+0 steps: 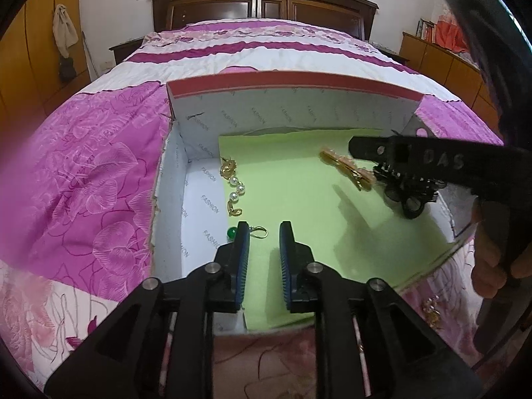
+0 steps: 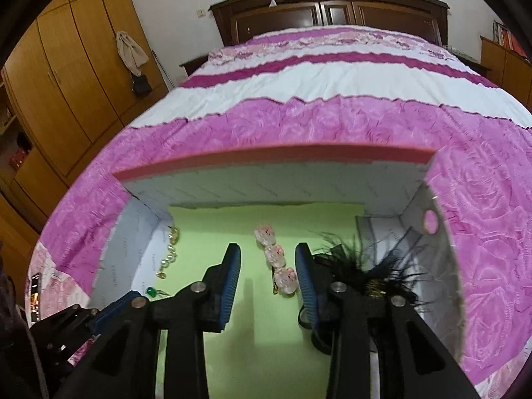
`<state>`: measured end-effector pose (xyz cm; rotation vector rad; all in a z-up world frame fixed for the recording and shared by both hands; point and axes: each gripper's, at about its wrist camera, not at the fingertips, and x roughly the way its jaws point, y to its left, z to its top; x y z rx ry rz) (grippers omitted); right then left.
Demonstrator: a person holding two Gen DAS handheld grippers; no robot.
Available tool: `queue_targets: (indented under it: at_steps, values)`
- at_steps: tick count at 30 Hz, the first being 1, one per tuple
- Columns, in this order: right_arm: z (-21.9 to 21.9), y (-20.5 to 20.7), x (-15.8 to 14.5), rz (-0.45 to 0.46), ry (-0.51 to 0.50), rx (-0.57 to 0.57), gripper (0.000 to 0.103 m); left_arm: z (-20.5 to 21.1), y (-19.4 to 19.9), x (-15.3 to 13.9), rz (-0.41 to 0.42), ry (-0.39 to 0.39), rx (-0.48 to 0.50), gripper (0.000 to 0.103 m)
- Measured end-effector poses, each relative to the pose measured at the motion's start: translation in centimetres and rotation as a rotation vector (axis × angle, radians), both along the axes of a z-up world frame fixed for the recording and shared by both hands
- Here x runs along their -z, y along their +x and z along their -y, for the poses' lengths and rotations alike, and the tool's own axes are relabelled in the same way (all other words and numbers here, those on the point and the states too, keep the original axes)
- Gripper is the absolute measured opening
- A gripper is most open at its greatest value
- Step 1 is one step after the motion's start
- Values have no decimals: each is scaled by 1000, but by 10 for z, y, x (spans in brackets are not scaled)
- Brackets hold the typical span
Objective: Organize jewelry
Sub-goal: 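Carry both items into the pink box and open both tools to release, then withdraw both tools from the box toward the remaining jewelry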
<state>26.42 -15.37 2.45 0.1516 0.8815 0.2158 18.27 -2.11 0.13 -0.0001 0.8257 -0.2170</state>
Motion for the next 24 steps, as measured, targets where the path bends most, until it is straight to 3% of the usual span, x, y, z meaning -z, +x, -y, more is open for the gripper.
queue_targets:
  at_steps: [15, 24]
  values:
    - [23, -83, -51, 69, 69, 10, 37, -12, -43, -43, 38, -18, 2, 17]
    - [37, -132, -44, 61, 79, 29, 38, -16, -72, -38, 3, -28, 5, 21]
